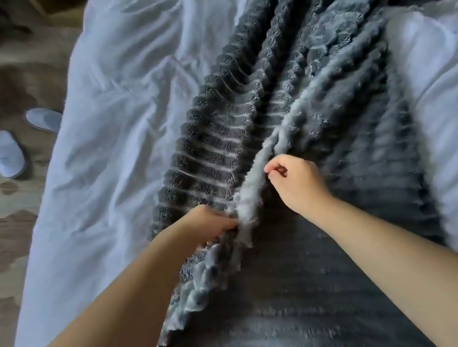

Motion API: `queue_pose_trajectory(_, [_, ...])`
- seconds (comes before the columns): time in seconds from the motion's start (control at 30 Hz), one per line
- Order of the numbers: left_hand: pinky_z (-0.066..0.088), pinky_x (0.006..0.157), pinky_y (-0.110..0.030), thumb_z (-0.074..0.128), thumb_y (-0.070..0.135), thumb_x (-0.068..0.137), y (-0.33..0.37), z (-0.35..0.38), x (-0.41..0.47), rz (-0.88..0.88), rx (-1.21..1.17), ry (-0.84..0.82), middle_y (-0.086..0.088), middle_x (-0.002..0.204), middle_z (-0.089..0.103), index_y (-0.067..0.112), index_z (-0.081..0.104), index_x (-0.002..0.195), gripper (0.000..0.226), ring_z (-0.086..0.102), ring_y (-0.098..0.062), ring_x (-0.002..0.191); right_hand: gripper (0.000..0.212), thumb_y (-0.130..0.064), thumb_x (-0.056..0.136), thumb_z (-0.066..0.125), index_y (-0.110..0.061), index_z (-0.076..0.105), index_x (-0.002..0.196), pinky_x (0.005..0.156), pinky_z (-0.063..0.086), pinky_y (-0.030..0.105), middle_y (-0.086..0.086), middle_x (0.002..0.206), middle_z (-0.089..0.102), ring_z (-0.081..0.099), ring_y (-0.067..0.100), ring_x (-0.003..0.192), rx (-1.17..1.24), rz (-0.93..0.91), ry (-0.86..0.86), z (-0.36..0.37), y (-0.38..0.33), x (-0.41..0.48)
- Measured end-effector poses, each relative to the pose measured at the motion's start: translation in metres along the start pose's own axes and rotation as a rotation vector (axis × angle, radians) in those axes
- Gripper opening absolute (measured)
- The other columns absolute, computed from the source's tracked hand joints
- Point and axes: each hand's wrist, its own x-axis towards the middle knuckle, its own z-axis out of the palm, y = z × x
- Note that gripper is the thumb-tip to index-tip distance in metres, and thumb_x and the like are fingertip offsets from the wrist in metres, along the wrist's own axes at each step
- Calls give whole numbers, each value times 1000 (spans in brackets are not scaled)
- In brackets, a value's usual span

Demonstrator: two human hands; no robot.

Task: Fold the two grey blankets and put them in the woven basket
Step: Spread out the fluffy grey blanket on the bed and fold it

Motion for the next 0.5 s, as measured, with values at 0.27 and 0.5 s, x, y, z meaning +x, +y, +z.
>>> queue_pose_trajectory(0.27, [35,50,-17,51,-6,84,17,26,-12,456,-292,-73,11,61,49,22,50,78,29,40,-7,54,82,-35,85,65,-12,18,147,97,42,44,20,147,25,37,38,130,-565,458,-287,37,-2,46])
queue_pose_trajectory(0.5, [32,49,-14,46,-2,79,33,-29,-10,592,-303,419,9,60,48,26,50,76,29,39,-4,50,41,-9,91,51,1,48,130,73,41,28,11,113,57,57,30,98,191,597,69,-16,-29,101])
